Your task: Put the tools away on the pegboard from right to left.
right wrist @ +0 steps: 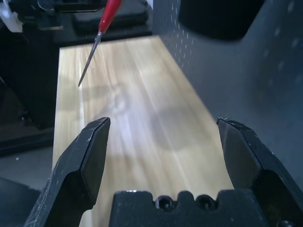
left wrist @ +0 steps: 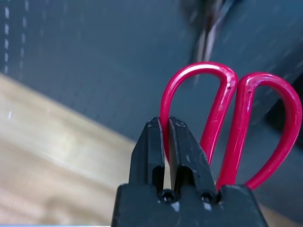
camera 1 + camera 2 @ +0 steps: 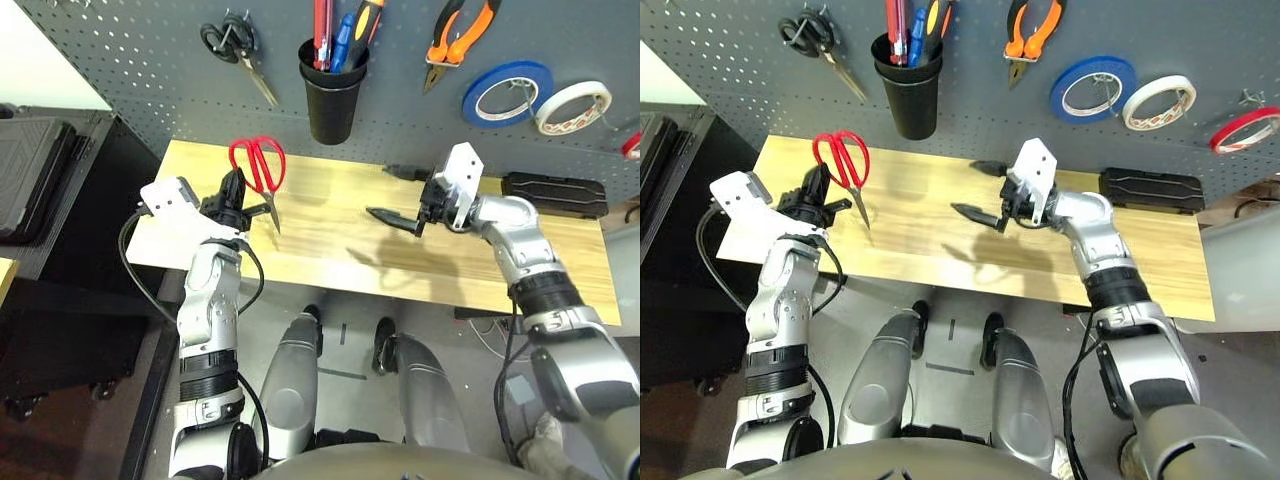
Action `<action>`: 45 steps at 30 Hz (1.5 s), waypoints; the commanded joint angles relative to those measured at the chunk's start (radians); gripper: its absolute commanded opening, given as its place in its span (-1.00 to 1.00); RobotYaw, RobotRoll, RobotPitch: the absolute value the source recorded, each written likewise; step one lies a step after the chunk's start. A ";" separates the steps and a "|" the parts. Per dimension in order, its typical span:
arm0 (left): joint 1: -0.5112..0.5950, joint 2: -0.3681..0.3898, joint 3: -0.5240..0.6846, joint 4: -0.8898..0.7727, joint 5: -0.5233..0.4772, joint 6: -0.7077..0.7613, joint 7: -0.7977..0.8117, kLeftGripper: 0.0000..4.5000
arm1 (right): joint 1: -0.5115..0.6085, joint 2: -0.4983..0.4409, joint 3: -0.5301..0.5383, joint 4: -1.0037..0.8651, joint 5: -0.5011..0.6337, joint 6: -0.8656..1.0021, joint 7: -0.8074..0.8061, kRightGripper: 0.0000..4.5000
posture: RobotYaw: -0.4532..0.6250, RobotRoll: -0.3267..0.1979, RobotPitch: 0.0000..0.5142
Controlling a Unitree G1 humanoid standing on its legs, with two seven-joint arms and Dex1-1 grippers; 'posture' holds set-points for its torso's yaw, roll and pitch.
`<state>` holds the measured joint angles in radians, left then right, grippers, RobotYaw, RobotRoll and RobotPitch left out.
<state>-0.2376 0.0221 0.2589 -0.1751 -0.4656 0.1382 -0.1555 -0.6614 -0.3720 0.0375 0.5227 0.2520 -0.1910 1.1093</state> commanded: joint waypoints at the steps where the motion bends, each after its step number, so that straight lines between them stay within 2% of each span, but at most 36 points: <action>1: 0.032 0.005 -0.001 -0.064 -0.032 -0.031 -0.034 -0.99 | 0.004 -0.015 -0.033 0.005 0.056 -0.008 0.062 1.00 | 0.49 0.25 0.09; 8: 0.030 0.026 -0.002 -0.154 -0.081 -0.031 -0.055 -0.99 | 0.002 -0.040 -0.080 -0.062 0.167 0.063 0.144 1.00 | 0.49 0.25 0.08; 16: -0.027 0.082 0.010 -0.207 -0.137 0.010 -0.035 -0.99 | -0.002 -0.098 -0.138 -0.185 0.277 0.204 0.169 1.00 | 0.47 0.25 0.07; 24: -0.082 0.135 0.039 -0.200 -0.171 0.038 -0.018 -0.99 | -0.079 -0.155 -0.197 -0.240 0.358 0.351 0.144 1.00 | 0.43 0.25 0.05; 34: -0.129 0.172 0.064 -0.156 -0.176 0.049 -0.018 -0.99 | -0.177 -0.194 -0.215 -0.266 0.388 0.457 0.136 1.00 | 0.41 0.25 0.01; 45: -0.218 0.187 0.057 -0.037 -0.146 0.046 -0.022 -0.99 | -0.170 -0.159 -0.195 -0.334 0.383 0.501 0.110 1.00 | 0.41 0.25 0.01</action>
<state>-0.4544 0.2049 0.3183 -0.2208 -0.6237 0.1864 -0.1768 -0.8423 -0.5315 -0.1634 0.2191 0.6256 0.3019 1.2208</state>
